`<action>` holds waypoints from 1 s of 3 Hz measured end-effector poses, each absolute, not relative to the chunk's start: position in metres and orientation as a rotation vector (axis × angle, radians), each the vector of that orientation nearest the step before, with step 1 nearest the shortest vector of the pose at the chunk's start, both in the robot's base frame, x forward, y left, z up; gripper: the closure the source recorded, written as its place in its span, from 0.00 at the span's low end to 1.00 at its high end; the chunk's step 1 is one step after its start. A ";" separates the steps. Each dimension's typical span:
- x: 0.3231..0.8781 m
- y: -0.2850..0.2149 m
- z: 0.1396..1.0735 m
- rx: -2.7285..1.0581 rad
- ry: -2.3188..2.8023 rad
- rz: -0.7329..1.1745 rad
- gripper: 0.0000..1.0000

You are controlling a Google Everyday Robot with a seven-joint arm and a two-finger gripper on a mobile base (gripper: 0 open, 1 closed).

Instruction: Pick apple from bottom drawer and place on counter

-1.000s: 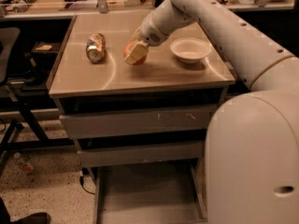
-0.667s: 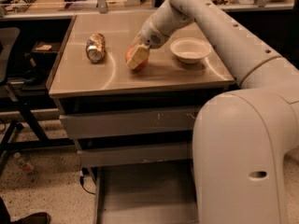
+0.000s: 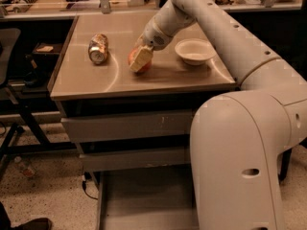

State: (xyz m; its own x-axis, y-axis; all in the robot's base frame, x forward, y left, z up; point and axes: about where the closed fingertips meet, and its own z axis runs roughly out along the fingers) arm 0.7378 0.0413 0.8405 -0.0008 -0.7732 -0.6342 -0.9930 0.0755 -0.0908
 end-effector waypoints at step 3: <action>0.738 0.041 0.840 -1.746 1.823 0.533 0.36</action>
Offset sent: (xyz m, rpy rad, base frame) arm 0.0000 0.0000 0.0000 0.0000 0.0000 0.0000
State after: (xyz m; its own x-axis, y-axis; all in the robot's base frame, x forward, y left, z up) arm 0.7378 0.0413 0.8405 -0.0008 -0.7732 -0.6342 -0.9930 0.0754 -0.0907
